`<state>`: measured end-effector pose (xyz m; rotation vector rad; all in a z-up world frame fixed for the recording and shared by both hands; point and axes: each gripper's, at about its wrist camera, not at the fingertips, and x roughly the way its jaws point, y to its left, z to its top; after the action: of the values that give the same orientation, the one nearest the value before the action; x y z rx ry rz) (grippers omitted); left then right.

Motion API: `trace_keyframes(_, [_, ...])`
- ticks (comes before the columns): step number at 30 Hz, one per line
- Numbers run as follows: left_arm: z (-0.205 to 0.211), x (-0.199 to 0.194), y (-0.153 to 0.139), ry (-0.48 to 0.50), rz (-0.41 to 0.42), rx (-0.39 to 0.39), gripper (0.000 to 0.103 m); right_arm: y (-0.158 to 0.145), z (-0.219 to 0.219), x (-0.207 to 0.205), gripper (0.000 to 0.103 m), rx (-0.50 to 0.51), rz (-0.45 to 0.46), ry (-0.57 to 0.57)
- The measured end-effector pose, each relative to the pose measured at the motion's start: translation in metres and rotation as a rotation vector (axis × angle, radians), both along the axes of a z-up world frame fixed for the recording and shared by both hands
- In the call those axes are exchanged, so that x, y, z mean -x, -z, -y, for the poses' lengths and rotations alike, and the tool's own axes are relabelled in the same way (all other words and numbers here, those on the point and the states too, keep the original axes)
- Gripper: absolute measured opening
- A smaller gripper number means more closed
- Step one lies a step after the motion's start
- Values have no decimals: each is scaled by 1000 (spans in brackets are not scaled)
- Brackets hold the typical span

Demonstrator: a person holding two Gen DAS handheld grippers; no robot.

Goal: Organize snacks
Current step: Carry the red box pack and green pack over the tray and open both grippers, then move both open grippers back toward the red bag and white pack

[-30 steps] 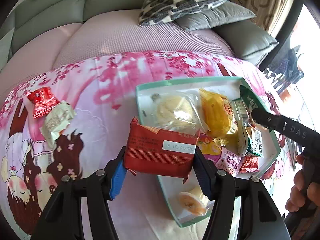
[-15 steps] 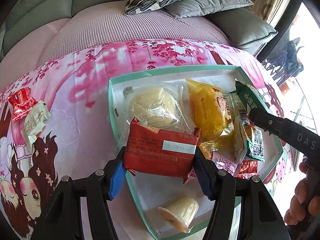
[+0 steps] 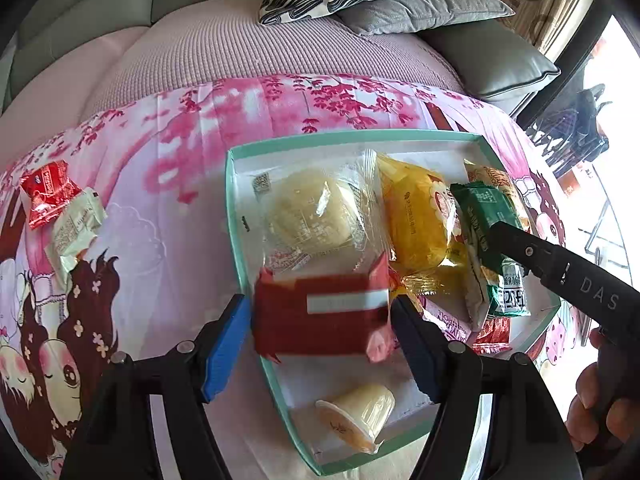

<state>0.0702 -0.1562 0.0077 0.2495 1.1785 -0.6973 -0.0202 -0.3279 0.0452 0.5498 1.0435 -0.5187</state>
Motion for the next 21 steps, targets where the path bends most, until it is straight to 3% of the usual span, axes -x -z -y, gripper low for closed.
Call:
trace_keyframes(4, [-5, 1, -6, -19, 13, 14, 75, 1, -2, -1, 67, -4, -9, -5])
trace_keyframes(6, [-8, 0, -8, -36, 22, 20, 94, 1, -4, -2, 73, 2, -14, -9])
trace_keyframes(7, [-11, 0, -10, -47, 32, 23, 95, 1, -4, -2, 78, 4, -13, -10])
trace_keyframes(16, [-43, -21, -15, -169, 67, 50, 95, 0, -6, -2, 89, 10, -7, -17])
trace_keyframes(21, [-78, -42, -15, -302, 87, 54, 95, -3, -10, -4, 92, 24, 3, -30])
